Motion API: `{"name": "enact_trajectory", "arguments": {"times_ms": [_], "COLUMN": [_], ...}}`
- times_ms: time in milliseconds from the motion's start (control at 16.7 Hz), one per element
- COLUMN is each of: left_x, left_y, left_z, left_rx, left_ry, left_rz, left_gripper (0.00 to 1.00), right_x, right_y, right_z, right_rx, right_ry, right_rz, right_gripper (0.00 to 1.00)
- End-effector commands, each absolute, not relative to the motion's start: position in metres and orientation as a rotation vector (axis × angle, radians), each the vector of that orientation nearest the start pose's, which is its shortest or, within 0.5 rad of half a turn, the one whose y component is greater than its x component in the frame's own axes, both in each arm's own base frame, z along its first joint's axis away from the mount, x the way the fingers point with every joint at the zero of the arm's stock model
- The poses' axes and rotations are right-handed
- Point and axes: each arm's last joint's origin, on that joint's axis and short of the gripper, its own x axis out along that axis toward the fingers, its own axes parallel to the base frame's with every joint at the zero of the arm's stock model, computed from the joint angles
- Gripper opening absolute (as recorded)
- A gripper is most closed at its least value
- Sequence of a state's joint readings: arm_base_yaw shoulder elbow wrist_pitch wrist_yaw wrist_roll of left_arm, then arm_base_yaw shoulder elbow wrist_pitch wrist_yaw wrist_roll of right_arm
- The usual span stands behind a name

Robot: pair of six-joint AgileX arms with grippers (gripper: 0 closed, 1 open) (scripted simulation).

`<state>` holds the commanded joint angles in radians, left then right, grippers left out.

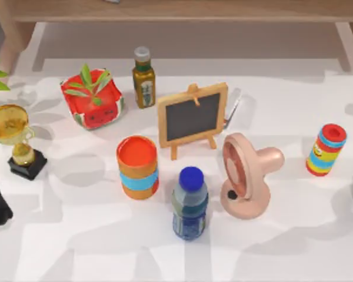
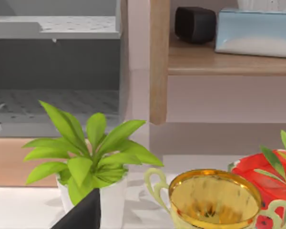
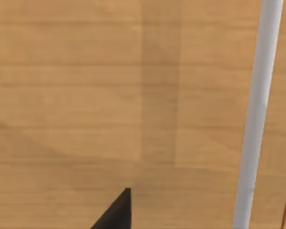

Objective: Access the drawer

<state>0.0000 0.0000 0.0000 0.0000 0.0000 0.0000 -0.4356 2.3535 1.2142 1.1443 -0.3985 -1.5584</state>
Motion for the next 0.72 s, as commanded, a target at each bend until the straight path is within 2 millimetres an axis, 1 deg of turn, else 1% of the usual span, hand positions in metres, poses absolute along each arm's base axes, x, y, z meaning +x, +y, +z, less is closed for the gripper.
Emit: {"name": "enact_trajectory", "arguments": {"times_ms": [480,540,720], "left_x": [0.1057,0.1057,0.1057], "left_y": [-0.0012,-0.0012,-0.0012], "left_z": [0.16,0.16,0.16], "left_rx": [0.0,0.0,0.0], "left_ry": [0.0,0.0,0.0], "left_rz": [0.0,0.0,0.0], "left_gripper": [1.0,1.0,1.0], "right_x": [0.4282,0.4282,0.4282], "right_y": [-0.1807,-0.1807,-0.1807], "right_z": [0.0892,0.0892,0.0892], "right_rx": [-1.571,-1.571,-1.571], "right_ry": [0.008,0.008,0.008], "right_rz": [-0.008,-0.008,-0.008], "right_gripper": [0.02,0.0,0.0]}}
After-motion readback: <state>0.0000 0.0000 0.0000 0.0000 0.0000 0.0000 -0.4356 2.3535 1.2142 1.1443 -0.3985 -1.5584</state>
